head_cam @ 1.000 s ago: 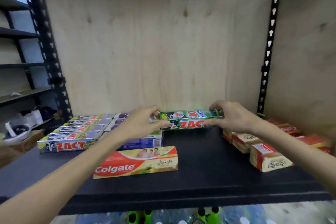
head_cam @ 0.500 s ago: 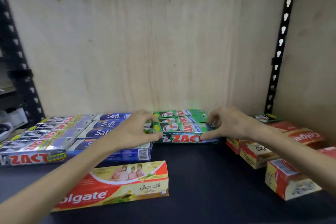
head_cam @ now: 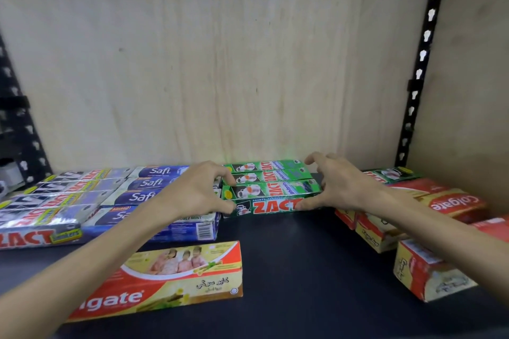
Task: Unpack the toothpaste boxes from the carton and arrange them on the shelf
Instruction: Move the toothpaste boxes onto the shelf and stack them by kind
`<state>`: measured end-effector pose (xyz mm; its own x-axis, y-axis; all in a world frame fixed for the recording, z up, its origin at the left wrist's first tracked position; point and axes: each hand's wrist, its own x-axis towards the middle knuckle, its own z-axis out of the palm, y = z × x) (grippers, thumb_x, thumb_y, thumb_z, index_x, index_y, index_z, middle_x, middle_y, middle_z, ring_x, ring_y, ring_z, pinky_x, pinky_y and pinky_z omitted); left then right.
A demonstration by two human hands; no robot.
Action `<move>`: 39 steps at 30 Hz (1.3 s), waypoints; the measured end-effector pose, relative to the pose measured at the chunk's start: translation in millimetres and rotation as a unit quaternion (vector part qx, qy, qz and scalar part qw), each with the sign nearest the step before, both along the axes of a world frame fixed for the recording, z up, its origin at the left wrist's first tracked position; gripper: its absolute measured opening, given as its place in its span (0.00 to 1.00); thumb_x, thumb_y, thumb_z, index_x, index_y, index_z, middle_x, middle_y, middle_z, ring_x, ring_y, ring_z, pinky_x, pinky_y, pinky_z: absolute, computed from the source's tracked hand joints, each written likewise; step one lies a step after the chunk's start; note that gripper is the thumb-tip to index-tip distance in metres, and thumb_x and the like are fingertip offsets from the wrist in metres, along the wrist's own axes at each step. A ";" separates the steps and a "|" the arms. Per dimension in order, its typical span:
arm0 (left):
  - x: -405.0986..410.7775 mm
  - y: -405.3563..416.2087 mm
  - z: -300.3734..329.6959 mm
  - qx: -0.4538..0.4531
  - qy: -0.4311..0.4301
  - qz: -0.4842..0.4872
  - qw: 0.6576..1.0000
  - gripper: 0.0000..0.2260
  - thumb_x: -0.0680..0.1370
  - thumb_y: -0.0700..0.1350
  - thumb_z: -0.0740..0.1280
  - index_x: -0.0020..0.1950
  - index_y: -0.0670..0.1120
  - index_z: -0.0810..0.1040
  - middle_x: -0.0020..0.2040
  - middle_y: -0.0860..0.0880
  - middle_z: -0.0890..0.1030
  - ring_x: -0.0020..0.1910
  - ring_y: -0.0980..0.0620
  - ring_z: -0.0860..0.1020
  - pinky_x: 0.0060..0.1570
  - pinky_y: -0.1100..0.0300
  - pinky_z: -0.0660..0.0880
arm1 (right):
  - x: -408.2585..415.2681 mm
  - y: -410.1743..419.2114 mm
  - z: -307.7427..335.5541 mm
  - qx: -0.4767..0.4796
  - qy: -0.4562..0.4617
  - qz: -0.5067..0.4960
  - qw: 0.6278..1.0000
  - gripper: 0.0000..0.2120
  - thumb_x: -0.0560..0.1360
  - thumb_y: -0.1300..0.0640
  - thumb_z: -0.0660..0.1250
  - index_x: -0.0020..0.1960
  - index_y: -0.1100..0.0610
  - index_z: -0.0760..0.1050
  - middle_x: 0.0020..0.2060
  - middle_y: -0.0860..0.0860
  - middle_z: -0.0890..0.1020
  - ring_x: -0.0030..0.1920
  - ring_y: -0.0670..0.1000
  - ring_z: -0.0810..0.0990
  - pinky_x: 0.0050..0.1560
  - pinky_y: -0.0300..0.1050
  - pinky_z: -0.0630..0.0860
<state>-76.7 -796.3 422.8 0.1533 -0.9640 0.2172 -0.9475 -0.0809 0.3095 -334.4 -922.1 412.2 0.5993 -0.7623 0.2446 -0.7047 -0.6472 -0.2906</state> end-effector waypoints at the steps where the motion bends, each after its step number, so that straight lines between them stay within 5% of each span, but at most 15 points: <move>1: -1.2 0.4 0.9 0.005 -0.002 0.002 1.000 0.19 0.67 0.51 0.79 0.55 0.58 0.78 0.65 0.53 0.75 0.61 0.53 0.72 0.58 0.56 0.70 | -1.2 1.4 0.3 0.005 -0.004 0.001 1.000 0.48 0.61 0.35 0.80 0.73 0.51 0.63 0.61 0.50 0.71 0.52 0.50 0.74 0.57 0.48 0.74; 8: -34.9 -4.9 6.5 -0.006 0.057 -0.028 0.998 0.30 0.69 0.55 0.79 0.68 0.55 0.73 0.66 0.55 0.74 0.60 0.56 0.75 0.56 0.62 0.71 | -38.2 8.1 6.8 0.009 -0.055 -0.005 0.998 0.44 0.61 0.30 0.76 0.70 0.48 0.68 0.59 0.47 0.75 0.61 0.48 0.74 0.62 0.46 0.72; 16: -116.8 -51.0 2.2 -0.065 0.088 -0.104 0.988 0.23 0.75 0.57 0.73 0.68 0.51 0.76 0.64 0.56 0.78 0.64 0.59 0.74 0.59 0.66 0.66 | -107.5 -19.6 13.7 -0.014 -0.063 -0.071 0.995 0.44 0.62 0.24 0.64 0.69 0.51 0.72 0.61 0.50 0.79 0.65 0.52 0.75 0.66 0.53 0.73; 20: -145.7 -76.6 -4.1 -0.041 0.073 -0.124 0.989 0.22 0.76 0.57 0.73 0.67 0.50 0.77 0.62 0.55 0.80 0.60 0.58 0.76 0.55 0.66 0.68 | -138.0 -49.4 7.9 -0.032 -0.055 -0.130 0.990 0.27 0.75 0.34 0.65 0.65 0.50 0.75 0.60 0.52 0.80 0.63 0.55 0.76 0.62 0.50 0.74; 26: -158.8 -106.9 -6.7 0.022 0.052 -0.091 0.994 0.20 0.74 0.63 0.72 0.61 0.56 0.78 0.55 0.54 0.82 0.55 0.53 0.80 0.58 0.55 0.76 | -147.9 -71.9 5.4 0.017 0.033 -0.198 0.979 0.23 0.80 0.43 0.63 0.69 0.55 0.72 0.64 0.55 0.79 0.62 0.57 0.77 0.60 0.48 0.75; 30: -153.0 -117.8 -10.3 -0.003 -0.009 -0.095 0.995 0.24 0.73 0.66 0.70 0.62 0.54 0.79 0.53 0.54 0.84 0.56 0.55 0.79 0.65 0.52 0.65 | -141.1 -73.7 3.1 0.046 0.000 -0.189 0.981 0.22 0.82 0.47 0.62 0.72 0.56 0.69 0.68 0.55 0.76 0.65 0.56 0.76 0.60 0.47 0.74; 34: -149.4 -117.1 -15.2 -0.088 -0.047 -0.097 0.990 0.19 0.76 0.67 0.66 0.57 0.54 0.80 0.48 0.56 0.82 0.56 0.57 0.74 0.66 0.48 0.56 | -143.1 -65.4 7.2 0.054 -0.063 -0.188 0.979 0.28 0.80 0.40 0.64 0.74 0.54 0.67 0.70 0.53 0.74 0.64 0.55 0.76 0.58 0.47 0.73; 39: -145.7 -101.9 2.9 -0.168 -0.016 -0.083 0.982 0.21 0.78 0.67 0.61 0.66 0.59 0.76 0.49 0.61 0.80 0.62 0.59 0.64 0.65 0.51 0.50 | -144.7 -38.6 28.6 -0.001 -0.142 -0.165 0.976 0.34 0.75 0.40 0.70 0.74 0.55 0.66 0.69 0.54 0.75 0.62 0.54 0.77 0.55 0.46 0.73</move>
